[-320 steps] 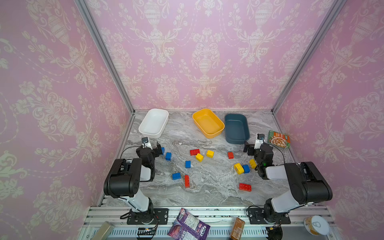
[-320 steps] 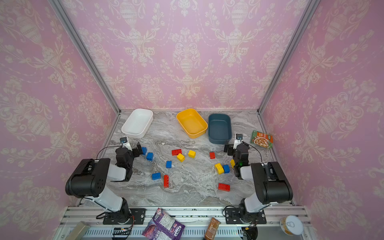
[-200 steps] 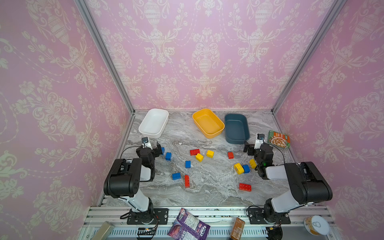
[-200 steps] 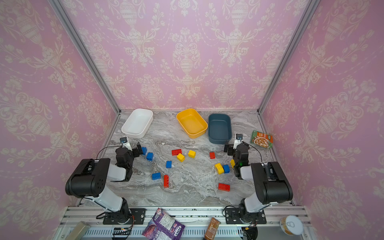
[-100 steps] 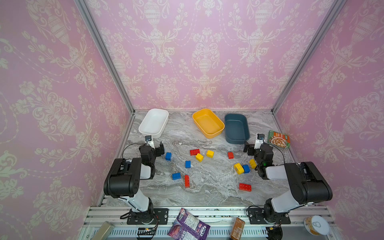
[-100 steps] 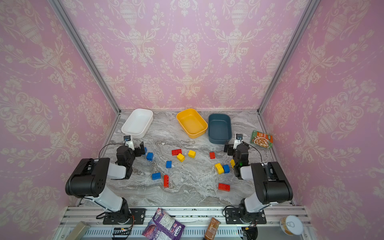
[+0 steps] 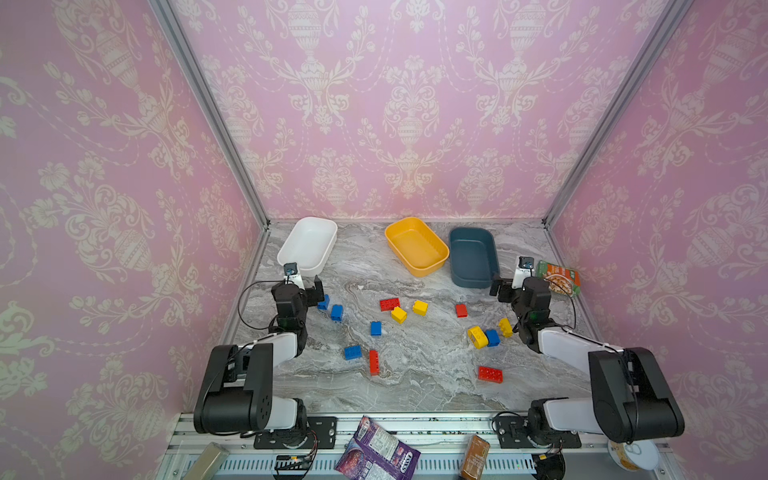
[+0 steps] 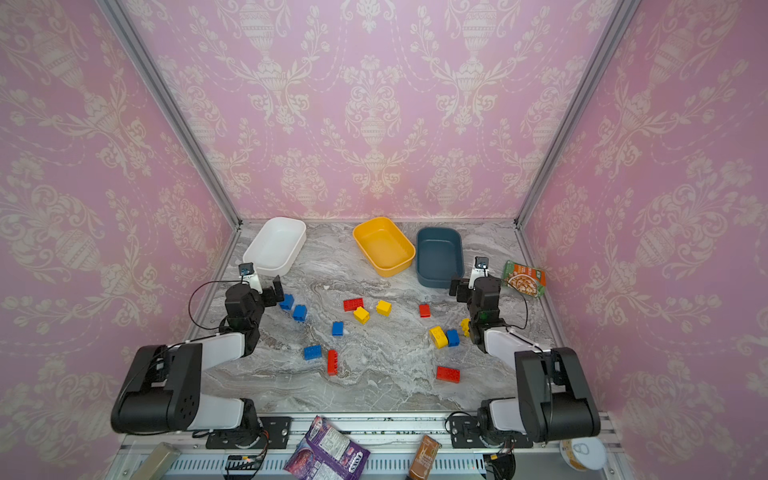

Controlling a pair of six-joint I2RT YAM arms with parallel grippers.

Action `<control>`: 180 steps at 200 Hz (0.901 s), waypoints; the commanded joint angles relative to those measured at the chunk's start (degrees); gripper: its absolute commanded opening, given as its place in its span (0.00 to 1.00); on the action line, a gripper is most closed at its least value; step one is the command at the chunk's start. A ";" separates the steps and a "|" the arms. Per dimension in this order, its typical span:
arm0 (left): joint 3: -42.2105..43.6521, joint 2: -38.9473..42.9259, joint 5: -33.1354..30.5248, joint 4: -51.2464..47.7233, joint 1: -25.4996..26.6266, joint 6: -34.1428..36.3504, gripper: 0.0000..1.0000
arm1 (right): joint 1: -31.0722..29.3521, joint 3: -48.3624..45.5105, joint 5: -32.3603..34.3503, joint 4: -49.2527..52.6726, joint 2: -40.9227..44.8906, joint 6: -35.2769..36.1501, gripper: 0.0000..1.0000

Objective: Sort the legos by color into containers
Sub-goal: 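Reach the left gripper to the white container's rim and grip it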

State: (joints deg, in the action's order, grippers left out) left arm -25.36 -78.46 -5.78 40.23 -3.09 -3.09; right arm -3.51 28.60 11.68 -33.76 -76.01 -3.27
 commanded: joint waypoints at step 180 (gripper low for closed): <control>-83.42 -47.35 6.16 -78.06 5.77 0.10 0.61 | -8.81 23.67 -2.54 46.75 5.71 -8.27 1.00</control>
State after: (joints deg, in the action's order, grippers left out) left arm -102.59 -121.71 -0.21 -28.01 3.33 -4.95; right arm -11.79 50.13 10.70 10.31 -69.34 -10.63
